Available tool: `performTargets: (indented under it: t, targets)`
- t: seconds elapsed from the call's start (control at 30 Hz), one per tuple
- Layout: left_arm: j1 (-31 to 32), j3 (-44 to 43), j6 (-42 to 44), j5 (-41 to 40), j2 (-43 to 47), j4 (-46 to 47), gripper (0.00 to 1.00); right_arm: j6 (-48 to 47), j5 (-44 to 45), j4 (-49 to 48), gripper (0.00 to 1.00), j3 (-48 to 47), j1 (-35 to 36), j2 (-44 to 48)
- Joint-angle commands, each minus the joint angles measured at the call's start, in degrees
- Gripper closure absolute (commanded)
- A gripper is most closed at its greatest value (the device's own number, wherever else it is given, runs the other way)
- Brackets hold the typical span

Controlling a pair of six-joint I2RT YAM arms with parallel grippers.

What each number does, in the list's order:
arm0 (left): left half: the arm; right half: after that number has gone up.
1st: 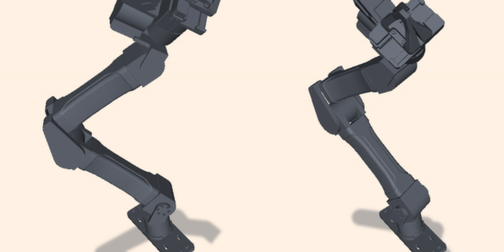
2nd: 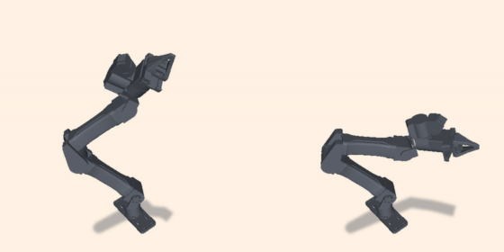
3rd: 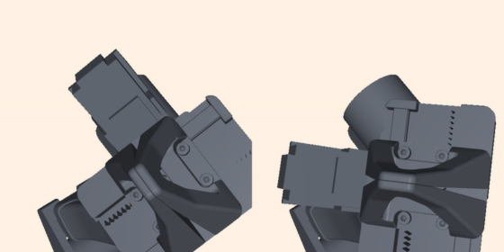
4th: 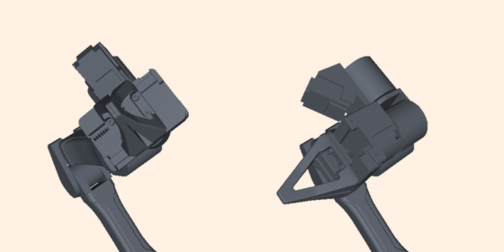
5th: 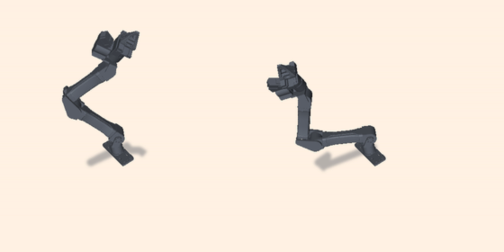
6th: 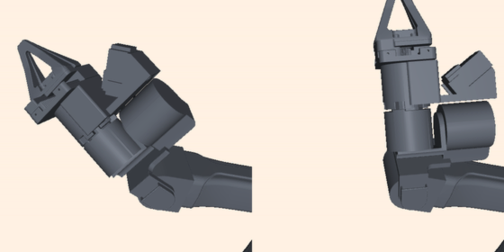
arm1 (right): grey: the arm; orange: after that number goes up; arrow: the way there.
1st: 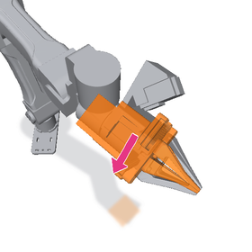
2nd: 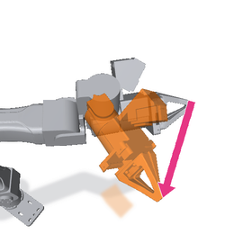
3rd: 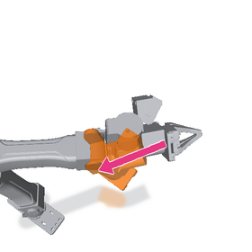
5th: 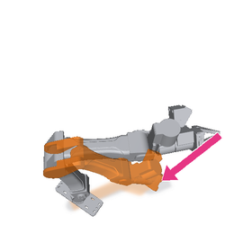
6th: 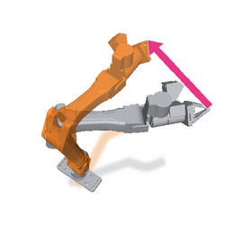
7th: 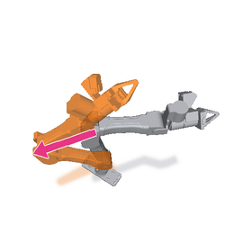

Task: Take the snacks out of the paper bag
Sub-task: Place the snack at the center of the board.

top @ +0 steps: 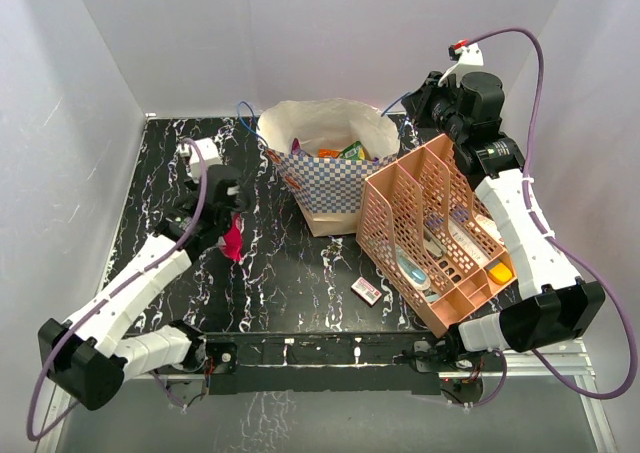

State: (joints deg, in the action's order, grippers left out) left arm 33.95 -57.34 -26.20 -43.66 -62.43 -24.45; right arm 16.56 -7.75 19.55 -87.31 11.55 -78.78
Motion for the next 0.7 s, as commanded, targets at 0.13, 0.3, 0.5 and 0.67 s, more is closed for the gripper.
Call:
performTargets:
  t: [0.13,0.3,0.5,0.67]
  targets:
    - [-20.85,-5.69,0.02,12.21,-11.06,21.67,1.0,-0.93,1.03,-6.02,0.92,-1.2,-0.34,3.53]
    - [-26.33,-21.97,-3.1,21.46,-27.98,23.4,1.0,-1.51,1.54,-5.69,0.92,-1.36,-0.3,3.64]
    - [-30.19,-39.34,-4.05,31.48,-43.07,24.94,1.0,-2.06,1.82,-4.61,0.92,-2.55,-0.3,3.14]
    - [-31.81,-40.13,-1.41,32.07,-45.48,26.27,1.0,-2.0,1.76,-4.84,0.92,-2.45,-0.33,2.56]
